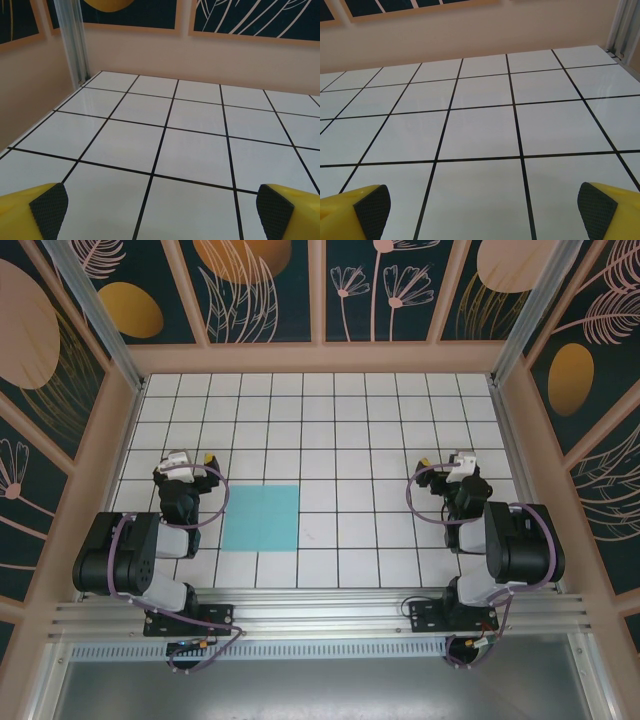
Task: Fold a paper plane with a square sheet of paper (pick it up from the middle)
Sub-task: Move the square sheet of paper to the center of the table.
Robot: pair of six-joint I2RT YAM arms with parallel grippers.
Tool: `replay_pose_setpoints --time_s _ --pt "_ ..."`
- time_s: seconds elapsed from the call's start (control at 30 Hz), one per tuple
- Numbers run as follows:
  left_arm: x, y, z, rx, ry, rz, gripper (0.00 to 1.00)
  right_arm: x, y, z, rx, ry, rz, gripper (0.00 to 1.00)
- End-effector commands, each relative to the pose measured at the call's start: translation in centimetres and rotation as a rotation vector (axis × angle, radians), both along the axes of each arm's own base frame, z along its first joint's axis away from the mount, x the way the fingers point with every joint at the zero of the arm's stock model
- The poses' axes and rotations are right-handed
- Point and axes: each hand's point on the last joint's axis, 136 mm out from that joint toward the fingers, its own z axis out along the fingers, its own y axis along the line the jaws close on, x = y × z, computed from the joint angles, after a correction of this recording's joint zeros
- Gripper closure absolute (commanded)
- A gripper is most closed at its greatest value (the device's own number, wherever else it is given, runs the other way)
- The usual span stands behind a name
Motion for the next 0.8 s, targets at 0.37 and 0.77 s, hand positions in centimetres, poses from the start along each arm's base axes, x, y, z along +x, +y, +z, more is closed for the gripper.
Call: replay_pose_setpoints --time_s 0.37,0.77 --pt "-1.0 0.0 2.9 0.016 -0.108 -0.006 0.01 0.9 0.2 2.5 -0.006 -0.056 -0.005 0.01" --pt "-2.6 1.9 4.5 -0.062 -0.121 0.110 0.01 2.6 0.5 5.6 0.330 0.354 -0.096 0.01"
